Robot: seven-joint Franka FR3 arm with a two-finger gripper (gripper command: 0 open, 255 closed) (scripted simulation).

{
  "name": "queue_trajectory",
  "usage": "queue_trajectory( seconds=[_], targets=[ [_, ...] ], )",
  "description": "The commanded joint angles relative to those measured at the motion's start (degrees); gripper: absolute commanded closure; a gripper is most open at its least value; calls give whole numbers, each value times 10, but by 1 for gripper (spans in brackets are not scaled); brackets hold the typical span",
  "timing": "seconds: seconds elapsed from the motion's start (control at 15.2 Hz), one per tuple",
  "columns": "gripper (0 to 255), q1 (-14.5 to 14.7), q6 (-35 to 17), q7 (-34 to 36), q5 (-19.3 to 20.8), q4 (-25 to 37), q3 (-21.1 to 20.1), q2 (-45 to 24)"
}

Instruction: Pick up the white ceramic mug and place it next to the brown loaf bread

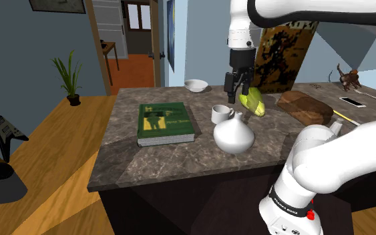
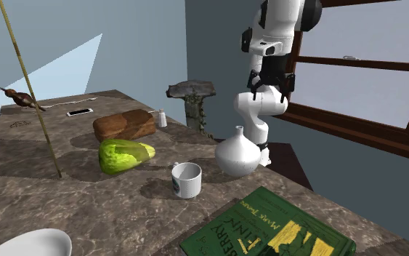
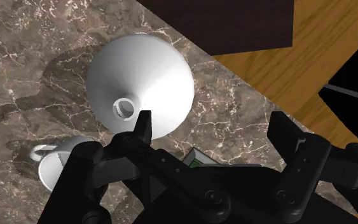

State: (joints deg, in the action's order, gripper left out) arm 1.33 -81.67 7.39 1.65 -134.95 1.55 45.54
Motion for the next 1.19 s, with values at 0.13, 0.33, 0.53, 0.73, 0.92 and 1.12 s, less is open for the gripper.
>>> queue_trajectory(
  seconds=[0.13, 0.33, 0.53, 0.73, 0.92, 1.12],
  targets=[
    [0, -6, -33, -14, 14, -14, 15, -17],
    [0, -16, -84, -34, 34, -30, 37, -49],
    [0, -25, -136, -53, 51, -39, 60, -88],
    [0, -34, -187, -71, 66, -41, 82, -132],
    [0, -42, -237, -90, 77, -36, 104, -183],
    [0, -48, -285, -109, 83, -25, 126, -237]
  ],
)
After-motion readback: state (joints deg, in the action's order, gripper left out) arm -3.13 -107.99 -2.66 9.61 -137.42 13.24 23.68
